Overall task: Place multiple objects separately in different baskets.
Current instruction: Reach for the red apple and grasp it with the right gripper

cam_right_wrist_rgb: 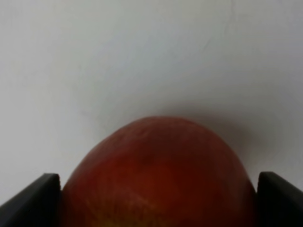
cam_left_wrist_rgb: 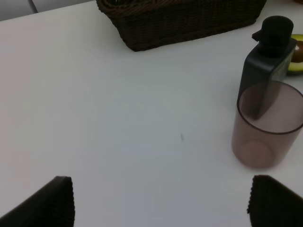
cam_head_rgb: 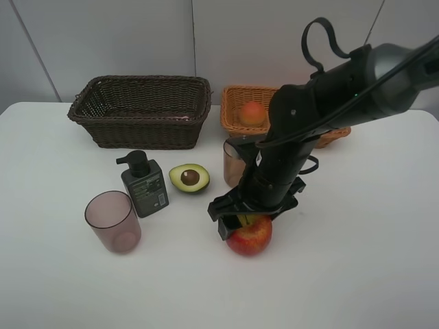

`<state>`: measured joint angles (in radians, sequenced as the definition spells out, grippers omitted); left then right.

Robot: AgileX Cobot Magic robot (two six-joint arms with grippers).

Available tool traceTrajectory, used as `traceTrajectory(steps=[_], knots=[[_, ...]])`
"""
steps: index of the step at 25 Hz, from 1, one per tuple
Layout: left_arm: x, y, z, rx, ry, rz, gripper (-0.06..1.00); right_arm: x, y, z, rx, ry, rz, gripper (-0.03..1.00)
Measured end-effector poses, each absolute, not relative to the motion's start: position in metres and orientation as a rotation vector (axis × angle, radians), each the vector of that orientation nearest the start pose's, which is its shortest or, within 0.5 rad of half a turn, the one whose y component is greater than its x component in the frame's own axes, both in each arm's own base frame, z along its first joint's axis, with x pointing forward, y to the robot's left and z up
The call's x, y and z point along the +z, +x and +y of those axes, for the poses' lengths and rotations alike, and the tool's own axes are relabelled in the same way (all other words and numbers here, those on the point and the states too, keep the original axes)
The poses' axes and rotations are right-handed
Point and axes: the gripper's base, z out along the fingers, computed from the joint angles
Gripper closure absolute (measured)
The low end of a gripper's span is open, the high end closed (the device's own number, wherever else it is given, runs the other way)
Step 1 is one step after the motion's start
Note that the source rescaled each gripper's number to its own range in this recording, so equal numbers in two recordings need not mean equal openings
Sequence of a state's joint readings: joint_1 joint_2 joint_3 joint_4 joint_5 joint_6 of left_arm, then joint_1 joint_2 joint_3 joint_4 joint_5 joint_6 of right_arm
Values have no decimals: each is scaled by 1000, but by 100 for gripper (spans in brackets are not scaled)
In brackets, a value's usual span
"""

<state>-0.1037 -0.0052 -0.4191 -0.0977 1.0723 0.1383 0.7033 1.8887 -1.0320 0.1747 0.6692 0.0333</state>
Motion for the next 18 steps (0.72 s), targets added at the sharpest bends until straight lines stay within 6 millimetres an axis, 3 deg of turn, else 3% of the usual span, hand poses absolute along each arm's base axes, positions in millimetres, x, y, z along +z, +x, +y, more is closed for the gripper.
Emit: traceTrajectory(steps=[18], knots=[[254, 1, -8, -99, 258, 2113, -3, 131, 247, 222, 234, -819, 2952, 20]])
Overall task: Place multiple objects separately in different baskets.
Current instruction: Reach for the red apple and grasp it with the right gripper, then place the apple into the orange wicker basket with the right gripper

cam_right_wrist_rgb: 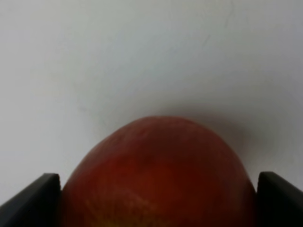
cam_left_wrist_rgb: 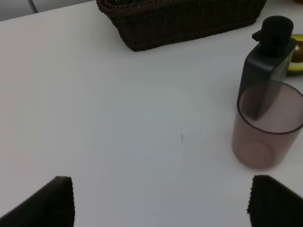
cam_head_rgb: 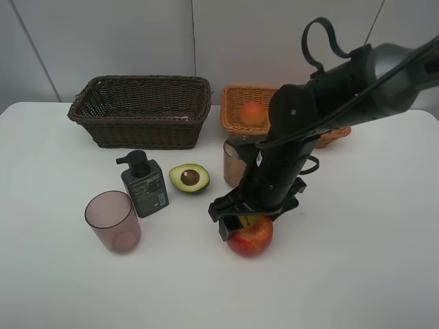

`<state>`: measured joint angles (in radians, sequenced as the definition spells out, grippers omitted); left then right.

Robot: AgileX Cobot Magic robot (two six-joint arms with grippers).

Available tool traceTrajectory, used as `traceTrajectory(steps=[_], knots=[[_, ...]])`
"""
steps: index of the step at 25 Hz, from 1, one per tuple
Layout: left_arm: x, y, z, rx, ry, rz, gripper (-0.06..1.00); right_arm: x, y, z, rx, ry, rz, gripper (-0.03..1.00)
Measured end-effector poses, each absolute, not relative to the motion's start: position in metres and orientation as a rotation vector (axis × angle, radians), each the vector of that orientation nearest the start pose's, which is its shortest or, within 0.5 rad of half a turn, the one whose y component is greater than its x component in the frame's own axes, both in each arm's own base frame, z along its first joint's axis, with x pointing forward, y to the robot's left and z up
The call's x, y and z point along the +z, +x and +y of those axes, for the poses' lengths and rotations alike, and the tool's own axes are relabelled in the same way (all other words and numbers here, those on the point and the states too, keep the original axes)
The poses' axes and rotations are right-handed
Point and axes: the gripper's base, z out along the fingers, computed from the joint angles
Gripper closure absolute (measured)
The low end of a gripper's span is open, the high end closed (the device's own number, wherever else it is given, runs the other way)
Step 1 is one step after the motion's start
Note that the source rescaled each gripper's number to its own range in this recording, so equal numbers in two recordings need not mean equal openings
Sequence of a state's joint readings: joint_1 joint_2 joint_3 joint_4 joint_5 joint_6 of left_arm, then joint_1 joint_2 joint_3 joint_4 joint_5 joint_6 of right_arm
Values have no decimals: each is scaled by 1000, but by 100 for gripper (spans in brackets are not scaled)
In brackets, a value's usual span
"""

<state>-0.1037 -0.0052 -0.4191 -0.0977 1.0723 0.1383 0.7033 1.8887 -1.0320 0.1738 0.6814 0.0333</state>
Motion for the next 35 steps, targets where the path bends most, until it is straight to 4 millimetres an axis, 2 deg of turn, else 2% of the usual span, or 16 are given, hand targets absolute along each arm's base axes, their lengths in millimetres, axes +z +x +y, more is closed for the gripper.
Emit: traceTrajectory(steps=[8, 13, 22, 30, 31, 35], knots=[[254, 1, -8, -99, 258, 2113, -3, 133, 245, 221, 230, -825, 2960, 20], [254, 1, -8, -99, 258, 2113, -3, 141, 244, 220, 237, -829, 2952, 20], [254, 1, -8, -99, 258, 2113, -3, 170, 237, 212, 257, -856, 2931, 20], [254, 1, -8, -99, 258, 2113, -3, 199, 244, 183, 254, -777, 2927, 20], [254, 1, -8, -99, 258, 2113, -3, 207, 248, 173, 240, -771, 2930, 20], [254, 1, -8, -99, 258, 2113, -3, 226, 264, 159, 214, -723, 2920, 20]])
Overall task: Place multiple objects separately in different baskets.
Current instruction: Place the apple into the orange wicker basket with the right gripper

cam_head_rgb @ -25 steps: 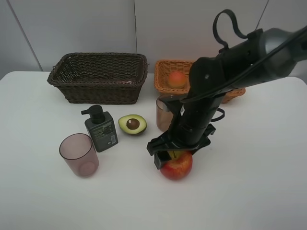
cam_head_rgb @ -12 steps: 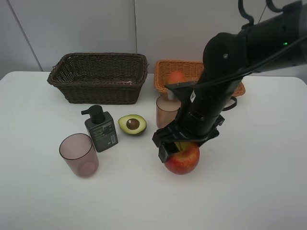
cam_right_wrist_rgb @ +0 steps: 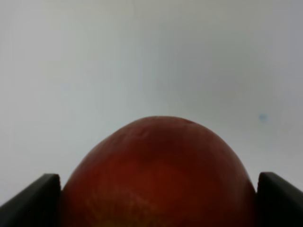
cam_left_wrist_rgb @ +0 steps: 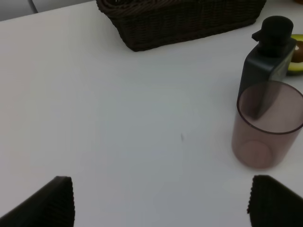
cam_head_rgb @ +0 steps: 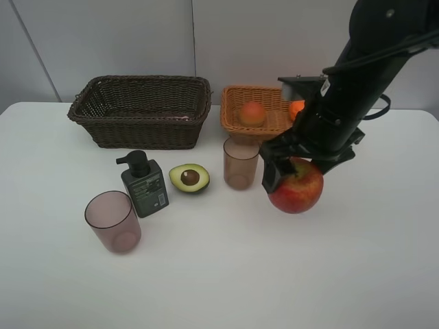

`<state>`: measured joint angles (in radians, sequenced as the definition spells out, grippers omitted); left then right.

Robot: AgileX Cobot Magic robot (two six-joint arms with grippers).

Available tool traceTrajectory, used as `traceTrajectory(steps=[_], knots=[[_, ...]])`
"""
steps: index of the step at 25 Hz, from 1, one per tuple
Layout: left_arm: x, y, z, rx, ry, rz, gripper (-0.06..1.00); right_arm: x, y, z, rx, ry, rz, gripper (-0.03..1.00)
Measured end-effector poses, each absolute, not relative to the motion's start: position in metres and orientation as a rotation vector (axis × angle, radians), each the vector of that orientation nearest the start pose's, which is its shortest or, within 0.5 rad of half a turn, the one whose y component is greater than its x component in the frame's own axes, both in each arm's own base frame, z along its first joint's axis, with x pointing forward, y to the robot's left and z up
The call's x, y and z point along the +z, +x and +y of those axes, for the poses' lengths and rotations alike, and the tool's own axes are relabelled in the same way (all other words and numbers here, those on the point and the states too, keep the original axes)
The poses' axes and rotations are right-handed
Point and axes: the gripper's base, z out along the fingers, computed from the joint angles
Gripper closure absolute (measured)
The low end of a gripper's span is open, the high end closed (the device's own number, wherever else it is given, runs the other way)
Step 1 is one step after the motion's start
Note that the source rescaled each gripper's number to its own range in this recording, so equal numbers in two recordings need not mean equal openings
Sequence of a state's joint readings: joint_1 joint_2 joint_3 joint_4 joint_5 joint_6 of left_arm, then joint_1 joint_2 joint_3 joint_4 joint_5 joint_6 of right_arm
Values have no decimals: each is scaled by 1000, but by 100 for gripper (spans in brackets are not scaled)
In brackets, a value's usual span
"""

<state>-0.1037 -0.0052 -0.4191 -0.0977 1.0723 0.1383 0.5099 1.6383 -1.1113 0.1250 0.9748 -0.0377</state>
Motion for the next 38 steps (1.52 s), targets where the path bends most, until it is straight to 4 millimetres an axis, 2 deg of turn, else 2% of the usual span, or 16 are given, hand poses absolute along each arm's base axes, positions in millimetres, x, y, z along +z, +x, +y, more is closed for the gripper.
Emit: traceTrajectory(steps=[9, 13, 16, 22, 27, 31, 38], knots=[[254, 1, -8, -99, 258, 2113, -3, 280, 308, 133, 155, -663, 2761, 20], [254, 1, -8, -99, 258, 2113, -3, 291, 332, 121, 126, -652, 2678, 20], [254, 1, -8, -99, 258, 2113, -3, 286, 354, 113, 100, -661, 2643, 20], [254, 1, -8, -99, 258, 2113, -3, 258, 402, 99, 24, -649, 2570, 20], [254, 1, -8, -99, 258, 2113, -3, 239, 433, 96, -11, -634, 2489, 20], [254, 1, -8, -99, 258, 2113, -3, 227, 450, 100, -16, -623, 2429, 20], [254, 1, -8, -99, 258, 2113, -3, 211, 467, 105, 13, -565, 2333, 20]])
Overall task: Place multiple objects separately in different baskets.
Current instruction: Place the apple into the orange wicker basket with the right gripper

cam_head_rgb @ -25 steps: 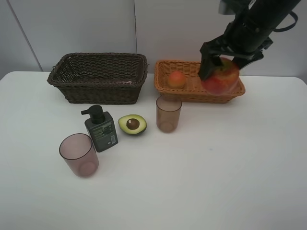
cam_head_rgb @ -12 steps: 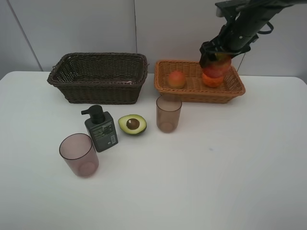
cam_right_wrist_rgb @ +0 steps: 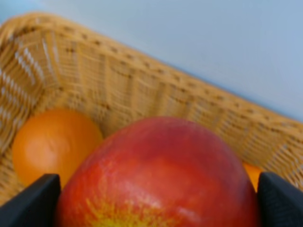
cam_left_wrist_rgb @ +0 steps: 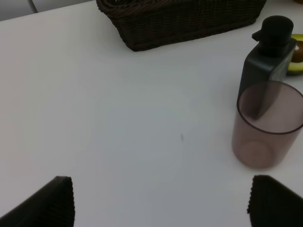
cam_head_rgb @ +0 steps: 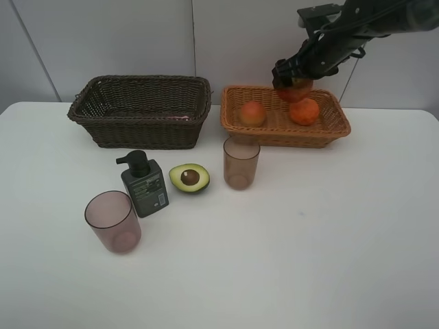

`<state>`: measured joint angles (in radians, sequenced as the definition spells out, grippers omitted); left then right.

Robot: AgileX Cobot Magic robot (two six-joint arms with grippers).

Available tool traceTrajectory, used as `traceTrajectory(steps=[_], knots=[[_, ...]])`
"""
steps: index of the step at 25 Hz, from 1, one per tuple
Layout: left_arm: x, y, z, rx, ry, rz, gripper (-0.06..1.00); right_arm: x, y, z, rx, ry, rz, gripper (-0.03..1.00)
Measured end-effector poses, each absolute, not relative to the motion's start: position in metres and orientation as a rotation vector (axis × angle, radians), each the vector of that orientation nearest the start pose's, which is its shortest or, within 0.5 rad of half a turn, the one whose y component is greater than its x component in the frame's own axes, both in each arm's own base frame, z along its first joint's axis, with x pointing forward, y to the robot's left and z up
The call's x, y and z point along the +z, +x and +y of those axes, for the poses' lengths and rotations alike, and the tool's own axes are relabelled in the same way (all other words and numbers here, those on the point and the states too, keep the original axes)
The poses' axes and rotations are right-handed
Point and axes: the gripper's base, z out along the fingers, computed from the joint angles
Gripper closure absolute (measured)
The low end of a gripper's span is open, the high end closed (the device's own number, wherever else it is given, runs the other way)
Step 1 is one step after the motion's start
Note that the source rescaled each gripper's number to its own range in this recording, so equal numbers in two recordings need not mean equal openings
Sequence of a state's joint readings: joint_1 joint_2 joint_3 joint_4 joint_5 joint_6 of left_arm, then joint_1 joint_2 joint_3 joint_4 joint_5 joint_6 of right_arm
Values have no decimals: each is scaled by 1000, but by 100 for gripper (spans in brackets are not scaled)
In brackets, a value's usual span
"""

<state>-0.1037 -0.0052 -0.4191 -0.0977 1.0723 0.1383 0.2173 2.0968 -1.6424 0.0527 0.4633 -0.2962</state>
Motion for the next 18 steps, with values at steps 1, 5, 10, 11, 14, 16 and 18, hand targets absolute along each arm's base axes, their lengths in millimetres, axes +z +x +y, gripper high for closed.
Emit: traceTrajectory(steps=[1, 5, 10, 11, 14, 16, 18], knots=[[254, 1, -8, -99, 258, 2113, -3, 210, 468, 106, 20, -555, 2322, 20], [254, 1, -8, -99, 258, 2113, -3, 204, 473, 108, 46, -515, 2295, 20], [254, 1, -8, -99, 258, 2113, -3, 194, 476, 108, 51, -511, 2308, 20], [254, 1, -8, -99, 258, 2113, -3, 192, 476, 109, 51, -512, 2312, 20], [254, 1, -8, -99, 258, 2113, -3, 191, 477, 109, 52, -505, 2303, 20], [254, 1, -8, -99, 258, 2113, -3, 191, 478, 109, 52, -502, 2294, 20], [254, 1, -8, -99, 258, 2113, -3, 191, 478, 109, 51, -501, 2292, 20]])
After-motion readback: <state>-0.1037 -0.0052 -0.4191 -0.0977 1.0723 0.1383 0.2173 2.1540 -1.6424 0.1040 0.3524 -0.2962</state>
